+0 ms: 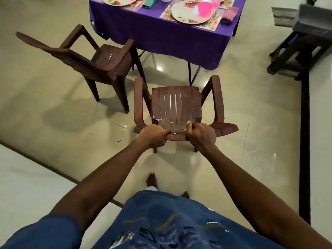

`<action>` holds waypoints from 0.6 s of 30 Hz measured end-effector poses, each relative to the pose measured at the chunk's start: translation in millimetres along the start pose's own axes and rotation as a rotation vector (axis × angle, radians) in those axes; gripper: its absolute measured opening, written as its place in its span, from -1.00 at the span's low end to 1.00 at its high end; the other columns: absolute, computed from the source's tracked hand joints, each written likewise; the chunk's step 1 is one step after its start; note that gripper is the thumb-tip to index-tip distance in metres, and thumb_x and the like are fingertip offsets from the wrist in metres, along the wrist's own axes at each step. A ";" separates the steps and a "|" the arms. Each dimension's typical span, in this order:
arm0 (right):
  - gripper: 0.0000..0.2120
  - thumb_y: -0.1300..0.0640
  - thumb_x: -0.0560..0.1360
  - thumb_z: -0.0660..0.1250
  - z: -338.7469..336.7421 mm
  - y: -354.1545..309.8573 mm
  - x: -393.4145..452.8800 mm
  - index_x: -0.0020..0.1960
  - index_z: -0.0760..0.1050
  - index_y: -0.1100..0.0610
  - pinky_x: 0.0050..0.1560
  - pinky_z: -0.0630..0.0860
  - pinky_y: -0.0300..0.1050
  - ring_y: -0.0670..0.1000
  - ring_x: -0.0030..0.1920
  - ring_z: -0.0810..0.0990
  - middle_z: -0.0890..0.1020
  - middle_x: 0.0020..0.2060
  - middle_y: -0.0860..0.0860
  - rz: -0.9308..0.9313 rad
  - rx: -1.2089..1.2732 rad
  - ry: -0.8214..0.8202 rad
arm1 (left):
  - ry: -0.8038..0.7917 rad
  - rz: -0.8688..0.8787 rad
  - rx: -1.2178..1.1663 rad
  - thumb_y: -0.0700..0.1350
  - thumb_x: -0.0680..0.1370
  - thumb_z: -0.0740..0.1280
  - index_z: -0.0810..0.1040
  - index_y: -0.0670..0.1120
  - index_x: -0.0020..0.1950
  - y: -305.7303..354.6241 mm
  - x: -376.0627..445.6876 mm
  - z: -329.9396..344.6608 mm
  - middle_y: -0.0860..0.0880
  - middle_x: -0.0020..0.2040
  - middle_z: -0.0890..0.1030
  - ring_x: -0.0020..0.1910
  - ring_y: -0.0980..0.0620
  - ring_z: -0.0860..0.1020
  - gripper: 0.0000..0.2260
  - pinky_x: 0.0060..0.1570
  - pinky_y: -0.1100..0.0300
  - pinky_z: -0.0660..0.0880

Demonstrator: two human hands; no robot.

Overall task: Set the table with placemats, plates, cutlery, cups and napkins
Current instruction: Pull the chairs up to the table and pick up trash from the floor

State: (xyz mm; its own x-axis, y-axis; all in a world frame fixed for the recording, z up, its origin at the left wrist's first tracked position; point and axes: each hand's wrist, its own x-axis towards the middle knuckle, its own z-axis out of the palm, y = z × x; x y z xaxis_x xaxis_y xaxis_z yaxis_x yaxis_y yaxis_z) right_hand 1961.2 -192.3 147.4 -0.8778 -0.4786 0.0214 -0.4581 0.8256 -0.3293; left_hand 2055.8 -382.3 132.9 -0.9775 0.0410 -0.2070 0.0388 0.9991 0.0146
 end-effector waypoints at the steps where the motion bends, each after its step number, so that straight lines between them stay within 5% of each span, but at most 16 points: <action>1: -0.50 -0.11 0.62 0.04 0.5 -5.6 0.3 -0.30 0.55 0.12 -0.43 0.17 -0.16 0.05 -0.44 0.43 0.47 -0.46 0.00 -0.001 -0.008 -0.001 | 0.000 0.013 0.006 0.04 0.51 0.29 0.51 0.13 0.24 -5.9 -1.1 -0.3 0.02 -0.09 0.67 -0.16 -0.04 0.64 -0.71 -0.16 0.03 0.61; 12: -0.48 -0.12 0.64 0.02 20.1 -96.0 64.3 -0.35 0.45 0.12 -0.45 0.15 -0.17 -0.05 -0.49 0.34 0.45 -0.46 0.00 0.067 0.051 -0.051 | 0.040 0.051 0.070 -0.01 0.58 0.32 0.58 0.06 0.12 -126.8 22.4 -22.3 0.03 -0.10 0.65 -0.13 0.00 0.63 -0.85 -0.16 0.12 0.57; 18: -0.46 -0.16 0.62 0.01 47.2 -158.8 119.7 -0.35 0.47 0.11 -0.37 0.35 -0.15 -0.01 -0.45 0.48 0.54 -0.45 0.03 0.112 0.055 -0.038 | 0.027 0.084 0.112 -0.03 0.59 0.31 0.55 0.03 0.21 -214.5 47.0 -36.0 -0.03 0.00 0.64 -0.03 -0.06 0.62 -0.79 -0.10 0.10 0.50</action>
State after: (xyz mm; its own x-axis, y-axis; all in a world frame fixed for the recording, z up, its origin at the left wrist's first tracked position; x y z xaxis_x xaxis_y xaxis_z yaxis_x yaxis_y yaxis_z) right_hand 1935.5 -394.8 157.7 -0.9167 -0.3959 -0.0544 -0.3479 0.8576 -0.3788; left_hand 1994.0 -595.0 155.3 -0.9750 0.1261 -0.1830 0.1424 0.9867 -0.0789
